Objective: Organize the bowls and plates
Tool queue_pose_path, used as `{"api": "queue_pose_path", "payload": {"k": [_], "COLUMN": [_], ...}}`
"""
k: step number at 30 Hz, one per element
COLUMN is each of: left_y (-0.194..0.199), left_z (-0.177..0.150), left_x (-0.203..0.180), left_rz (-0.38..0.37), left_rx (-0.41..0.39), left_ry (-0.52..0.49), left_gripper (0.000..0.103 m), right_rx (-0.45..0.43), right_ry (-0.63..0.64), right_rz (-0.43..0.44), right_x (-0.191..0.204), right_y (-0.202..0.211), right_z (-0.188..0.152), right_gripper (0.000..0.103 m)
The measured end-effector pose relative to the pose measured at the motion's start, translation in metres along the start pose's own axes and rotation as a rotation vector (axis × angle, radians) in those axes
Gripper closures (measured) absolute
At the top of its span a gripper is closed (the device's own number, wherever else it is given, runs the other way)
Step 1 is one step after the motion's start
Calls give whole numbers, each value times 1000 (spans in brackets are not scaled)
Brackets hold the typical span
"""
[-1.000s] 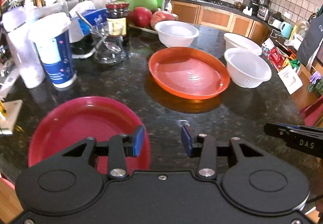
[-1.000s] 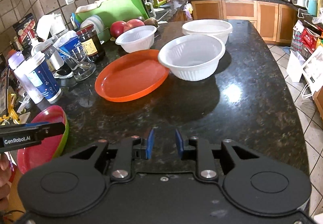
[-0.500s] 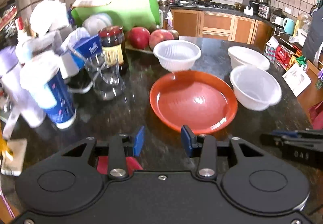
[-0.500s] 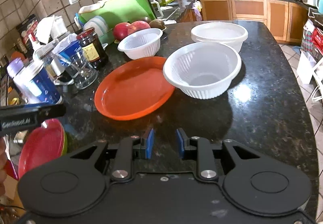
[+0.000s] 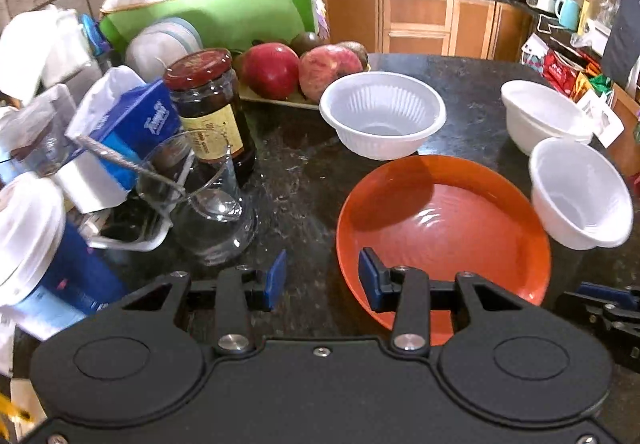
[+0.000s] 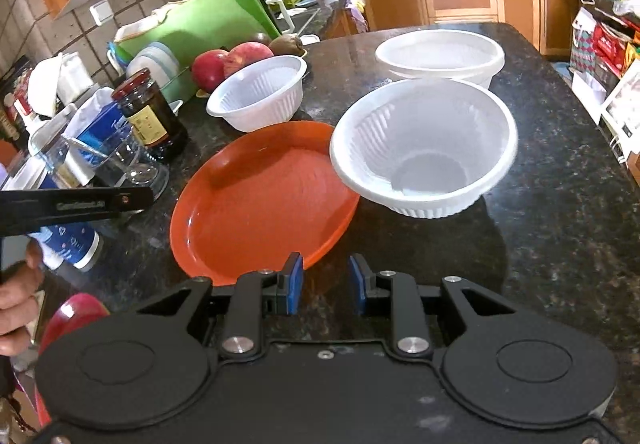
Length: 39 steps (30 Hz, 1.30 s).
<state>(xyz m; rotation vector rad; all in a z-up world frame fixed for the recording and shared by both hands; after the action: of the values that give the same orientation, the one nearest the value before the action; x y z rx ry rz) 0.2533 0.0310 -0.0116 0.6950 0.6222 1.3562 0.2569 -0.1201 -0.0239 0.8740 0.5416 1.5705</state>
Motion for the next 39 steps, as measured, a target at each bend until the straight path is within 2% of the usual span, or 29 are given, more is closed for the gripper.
{"api": "queue_pose_path", "payload": {"k": [10, 17, 27, 28, 32, 39], "left_y": [-35, -47, -69, -69, -64, -48], "left_z": [18, 23, 28, 28, 26, 9], "left_x": [8, 0, 0, 0, -3, -12], "left_rz": [-36, -34, -75, -79, -119, -128], "left_rx": [41, 73, 133, 135, 143, 164], "left_ry": [-30, -64, -86, -90, -99, -104], "left_gripper": [53, 53, 54, 56, 62, 63], "right_rx": [19, 49, 26, 24, 17, 30], "right_ry": [-28, -31, 4, 8, 27, 30], "right_rz": [-32, -44, -64, -66, -81, -75], "right_x": [6, 7, 14, 13, 14, 6], "right_y": [-24, -44, -47, -47, -45, -29], "right_z": [14, 20, 20, 19, 16, 2], "right_gripper": [72, 72, 72, 72, 83, 85]}}
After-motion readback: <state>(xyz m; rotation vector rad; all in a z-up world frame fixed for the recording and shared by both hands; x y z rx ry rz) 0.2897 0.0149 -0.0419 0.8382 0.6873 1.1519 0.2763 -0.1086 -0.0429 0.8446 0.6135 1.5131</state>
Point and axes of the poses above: each gripper's, at about its wrist camera, not at the fingertips, and y roughly against the way its jaws point, x to its left, z to its top, the point moved 1 cm from there along -y, roughly the way its jaws point, and after that the axes turned 6 degrees about -z, right-handed, at the moved point
